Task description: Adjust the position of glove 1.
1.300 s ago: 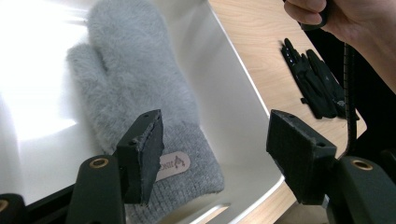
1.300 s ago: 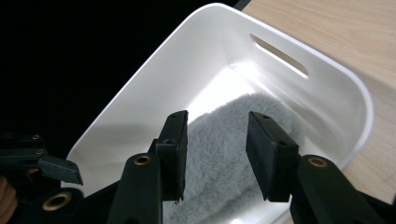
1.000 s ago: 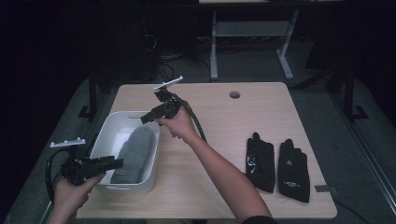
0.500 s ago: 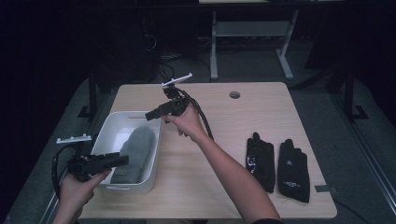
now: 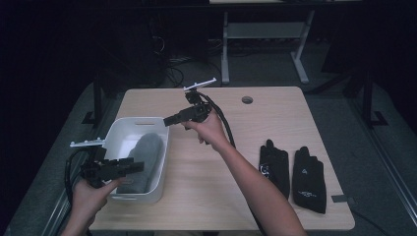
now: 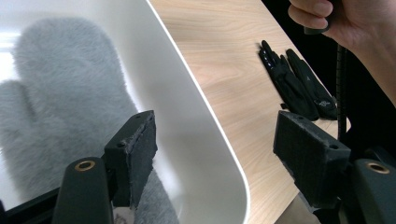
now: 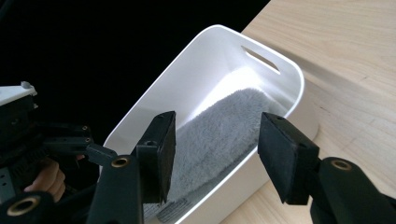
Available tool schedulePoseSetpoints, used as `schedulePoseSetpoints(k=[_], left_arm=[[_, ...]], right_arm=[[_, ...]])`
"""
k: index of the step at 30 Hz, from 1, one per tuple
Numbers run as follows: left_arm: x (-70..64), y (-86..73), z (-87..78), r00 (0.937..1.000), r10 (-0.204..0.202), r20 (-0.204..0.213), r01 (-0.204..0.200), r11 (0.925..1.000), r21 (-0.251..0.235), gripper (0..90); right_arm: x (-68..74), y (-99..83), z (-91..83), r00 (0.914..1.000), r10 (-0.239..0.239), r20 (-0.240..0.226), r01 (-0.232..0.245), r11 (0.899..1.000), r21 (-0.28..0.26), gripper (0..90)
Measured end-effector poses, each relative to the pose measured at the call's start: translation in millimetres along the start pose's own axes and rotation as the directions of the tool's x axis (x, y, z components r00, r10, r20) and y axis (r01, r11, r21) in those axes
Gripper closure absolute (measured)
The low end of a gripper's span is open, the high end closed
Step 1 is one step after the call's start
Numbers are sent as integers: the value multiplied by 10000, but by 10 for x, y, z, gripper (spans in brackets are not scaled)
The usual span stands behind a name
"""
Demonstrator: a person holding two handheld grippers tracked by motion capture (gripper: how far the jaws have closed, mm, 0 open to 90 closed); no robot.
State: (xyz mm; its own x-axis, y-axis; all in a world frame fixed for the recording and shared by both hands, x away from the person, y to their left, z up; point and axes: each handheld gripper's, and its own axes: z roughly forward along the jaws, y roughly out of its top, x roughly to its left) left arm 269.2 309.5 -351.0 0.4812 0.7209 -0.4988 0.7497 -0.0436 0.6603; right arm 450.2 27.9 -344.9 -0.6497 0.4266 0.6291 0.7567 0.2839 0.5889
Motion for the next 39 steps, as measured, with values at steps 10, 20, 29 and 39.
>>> schedulePoseSetpoints(k=[10, 20, 29, 39], left_arm=[[-118, 66, 116, 9996, 235, 125, -236, 9997, 33, 279], [-249, 133, 274, 9980, 537, 325, -544, 9983, 196, 267], [-396, 188, 429, 9952, 783, 583, -805, 9961, 367, 266], [-559, 230, 632, 9899, 1126, 861, -1184, 9908, 661, 261]], right_arm=[[-64, -85, -185, 10000, 5, -74, -7, 9997, -260, 433], [-138, -178, -486, 9999, 116, 107, -110, 9982, -582, 410], [-195, -286, -685, 9994, 234, 264, -212, 9964, -819, 404], [-302, -450, -877, 9979, 533, 360, -493, 9933, -1046, 403]])
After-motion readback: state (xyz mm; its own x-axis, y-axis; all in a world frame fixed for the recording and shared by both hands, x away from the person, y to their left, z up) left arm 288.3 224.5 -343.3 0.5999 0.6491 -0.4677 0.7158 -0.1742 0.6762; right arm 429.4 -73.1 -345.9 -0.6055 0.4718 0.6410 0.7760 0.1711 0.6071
